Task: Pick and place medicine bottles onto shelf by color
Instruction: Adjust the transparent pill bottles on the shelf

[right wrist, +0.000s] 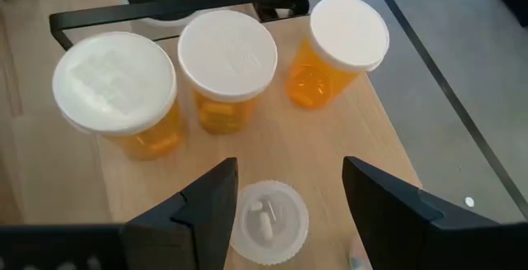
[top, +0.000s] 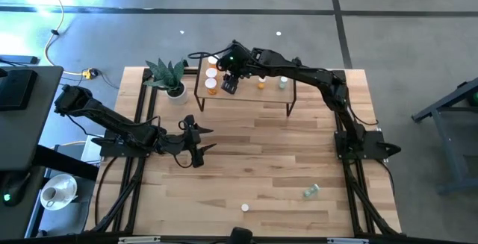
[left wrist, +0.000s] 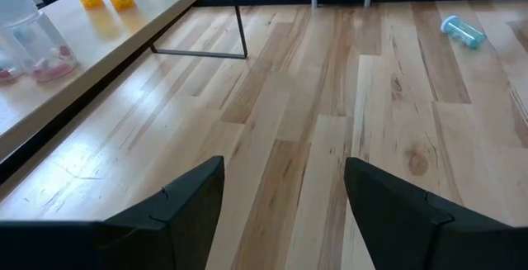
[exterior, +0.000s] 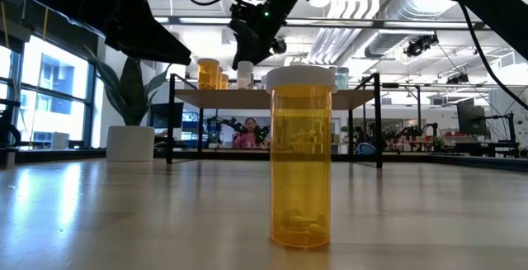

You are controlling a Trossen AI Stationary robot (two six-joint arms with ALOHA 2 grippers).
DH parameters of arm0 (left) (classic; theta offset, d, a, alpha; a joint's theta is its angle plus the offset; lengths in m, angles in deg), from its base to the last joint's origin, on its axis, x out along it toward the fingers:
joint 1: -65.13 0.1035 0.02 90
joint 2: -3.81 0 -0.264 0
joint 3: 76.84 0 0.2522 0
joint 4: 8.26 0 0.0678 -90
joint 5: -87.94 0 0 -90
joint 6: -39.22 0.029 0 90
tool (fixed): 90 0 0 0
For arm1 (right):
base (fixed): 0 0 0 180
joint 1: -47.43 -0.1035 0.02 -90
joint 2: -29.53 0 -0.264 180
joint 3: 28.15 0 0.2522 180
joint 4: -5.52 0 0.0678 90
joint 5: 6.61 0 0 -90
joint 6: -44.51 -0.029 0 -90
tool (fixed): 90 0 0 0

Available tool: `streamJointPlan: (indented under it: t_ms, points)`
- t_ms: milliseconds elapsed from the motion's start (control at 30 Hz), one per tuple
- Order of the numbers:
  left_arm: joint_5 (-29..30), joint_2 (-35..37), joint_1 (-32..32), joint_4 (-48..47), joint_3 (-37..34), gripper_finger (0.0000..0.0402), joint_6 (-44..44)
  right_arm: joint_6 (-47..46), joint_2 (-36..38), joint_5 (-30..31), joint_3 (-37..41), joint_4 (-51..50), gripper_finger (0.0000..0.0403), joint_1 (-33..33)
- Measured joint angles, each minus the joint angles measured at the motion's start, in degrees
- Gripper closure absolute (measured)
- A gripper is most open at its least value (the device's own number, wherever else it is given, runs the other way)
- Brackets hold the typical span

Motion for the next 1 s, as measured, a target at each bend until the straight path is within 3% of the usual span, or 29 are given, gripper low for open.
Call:
streamJointPlan:
  t_ms: [800,1000]
  points:
    - [0.0,0.0,0.02,-0.17,0.0,0.0161,0.0,0.13,2.39,4.17,-0.04,-2.72,0.0192,-0.11]
    - [0.0,0.01,0.01,-0.19,0.0,0.0161,0.0,0.11,4.75,12.01,-0.17,-3.15,0.0192,0.72]
